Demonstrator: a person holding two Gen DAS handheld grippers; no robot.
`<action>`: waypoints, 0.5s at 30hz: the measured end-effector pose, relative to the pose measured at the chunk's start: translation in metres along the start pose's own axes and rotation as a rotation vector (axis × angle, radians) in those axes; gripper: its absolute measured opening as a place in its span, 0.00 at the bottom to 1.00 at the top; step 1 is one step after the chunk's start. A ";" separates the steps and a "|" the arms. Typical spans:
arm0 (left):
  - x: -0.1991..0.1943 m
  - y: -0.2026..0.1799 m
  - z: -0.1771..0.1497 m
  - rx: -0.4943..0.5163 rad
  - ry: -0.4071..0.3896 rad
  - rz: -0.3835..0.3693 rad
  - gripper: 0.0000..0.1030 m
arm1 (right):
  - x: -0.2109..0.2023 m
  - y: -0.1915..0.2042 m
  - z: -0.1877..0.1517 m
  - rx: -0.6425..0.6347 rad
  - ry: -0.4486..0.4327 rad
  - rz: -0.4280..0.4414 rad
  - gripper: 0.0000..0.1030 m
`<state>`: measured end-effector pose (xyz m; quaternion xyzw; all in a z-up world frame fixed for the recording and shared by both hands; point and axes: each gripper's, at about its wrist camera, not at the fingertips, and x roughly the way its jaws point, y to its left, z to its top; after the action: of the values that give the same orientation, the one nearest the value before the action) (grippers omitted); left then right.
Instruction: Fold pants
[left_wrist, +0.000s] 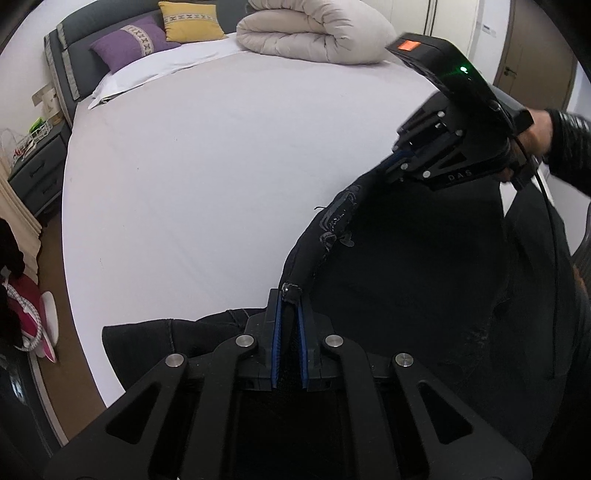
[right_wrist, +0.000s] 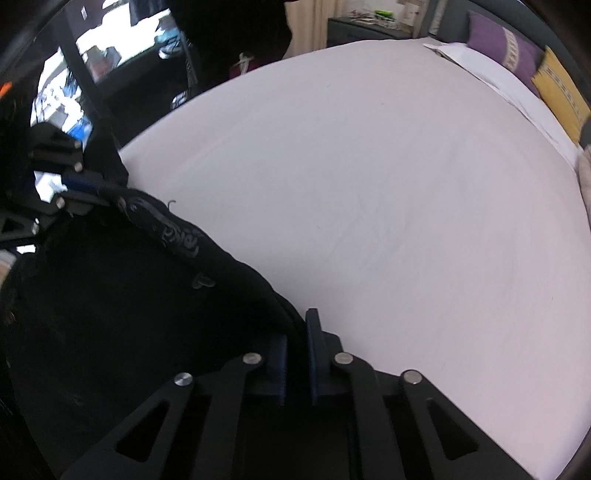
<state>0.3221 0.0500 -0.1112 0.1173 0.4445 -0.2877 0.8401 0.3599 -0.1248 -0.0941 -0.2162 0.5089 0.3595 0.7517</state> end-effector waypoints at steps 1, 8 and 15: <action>-0.003 -0.001 0.001 -0.013 -0.006 -0.006 0.06 | -0.004 0.000 -0.001 0.025 -0.012 0.002 0.07; -0.030 -0.019 -0.008 -0.050 -0.029 -0.023 0.06 | -0.019 0.000 -0.004 0.206 -0.081 0.050 0.05; -0.065 -0.040 -0.045 -0.082 -0.025 -0.036 0.06 | -0.035 0.038 -0.008 0.191 -0.126 0.102 0.05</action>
<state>0.2396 0.0627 -0.0815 0.0710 0.4476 -0.2859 0.8443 0.3177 -0.1169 -0.0636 -0.0941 0.5030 0.3601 0.7800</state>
